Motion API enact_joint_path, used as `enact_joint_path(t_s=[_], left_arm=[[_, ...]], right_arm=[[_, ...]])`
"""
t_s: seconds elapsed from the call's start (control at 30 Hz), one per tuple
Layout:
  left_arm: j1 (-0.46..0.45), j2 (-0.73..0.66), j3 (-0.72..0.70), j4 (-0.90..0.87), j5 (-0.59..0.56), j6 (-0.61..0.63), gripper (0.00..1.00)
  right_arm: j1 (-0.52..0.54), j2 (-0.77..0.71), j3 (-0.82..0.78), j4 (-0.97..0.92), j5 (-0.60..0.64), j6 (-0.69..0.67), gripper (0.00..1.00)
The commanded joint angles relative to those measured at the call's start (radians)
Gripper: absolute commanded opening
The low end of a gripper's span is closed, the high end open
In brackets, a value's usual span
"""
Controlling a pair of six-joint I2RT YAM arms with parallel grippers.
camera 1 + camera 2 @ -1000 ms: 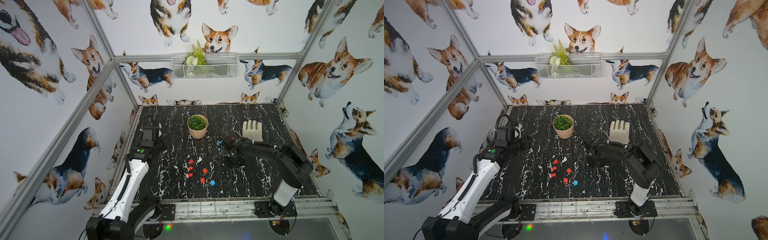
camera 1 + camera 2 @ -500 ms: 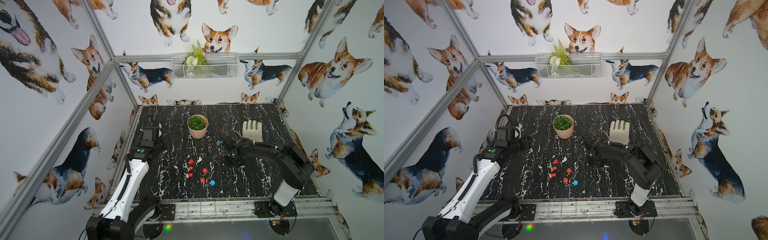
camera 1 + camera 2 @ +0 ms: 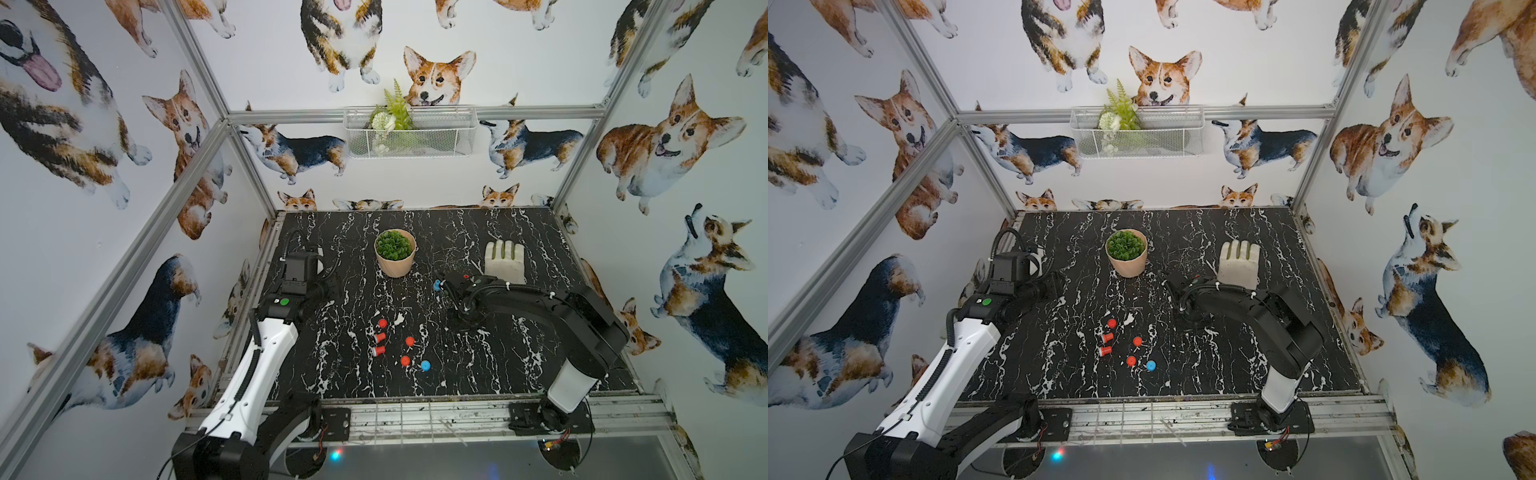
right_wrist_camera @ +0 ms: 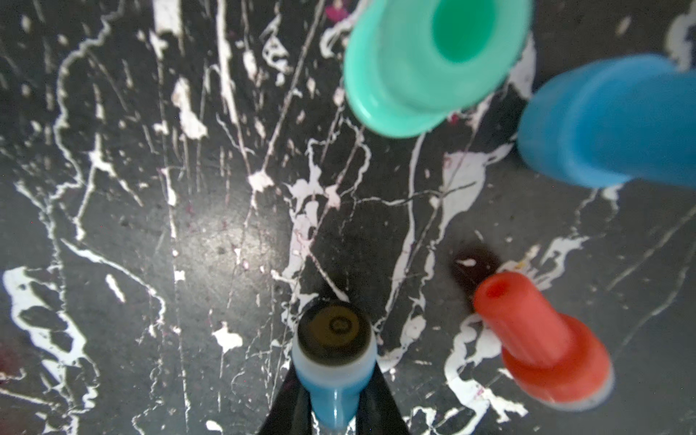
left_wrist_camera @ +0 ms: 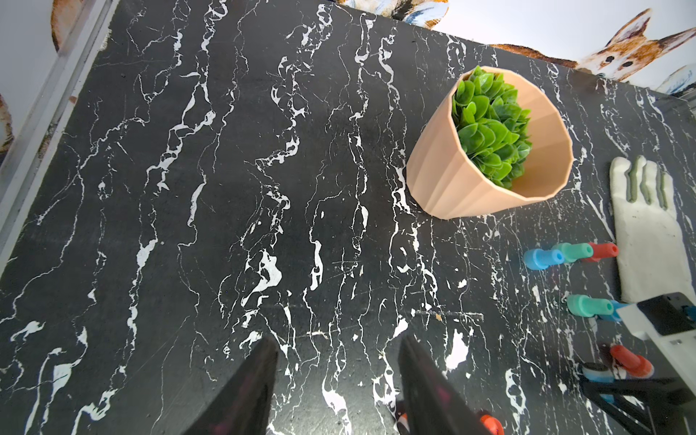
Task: Close the stamp cap
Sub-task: Pick up the stamp from the center of the board.
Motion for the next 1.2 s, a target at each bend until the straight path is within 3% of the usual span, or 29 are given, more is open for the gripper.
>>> enact_joint_path(t_s=[0.0, 0.23, 0.43, 0.67, 0.93, 1.17], left_arm=[[0.002, -0.002, 0.006, -0.003, -0.003, 0.012, 0.56], [-0.018, -0.028, -0.001, -0.023, 0.043, -0.027, 0.56], [-0.053, -0.04, -0.012, 0.017, 0.206, -0.157, 0.56], [-0.132, 0.022, 0.092, -0.04, 0.264, -0.22, 0.56], [-0.294, 0.063, 0.163, -0.062, 0.277, -0.327, 0.56], [-0.44, 0.096, 0.184, -0.056, 0.313, -0.412, 0.56]], right_arm=[[0.001, -0.018, 0.011, -0.005, 0.016, -0.007, 0.17], [0.01, -0.114, -0.006, 0.04, -0.057, -0.163, 0.15], [0.023, -0.225, -0.056, 0.155, -0.167, -0.319, 0.14], [0.024, -0.352, -0.127, 0.319, -0.318, -0.474, 0.1], [0.036, -0.46, -0.182, 0.468, -0.468, -0.609, 0.08], [0.068, -0.527, -0.2, 0.495, -0.48, -0.756, 0.08]])
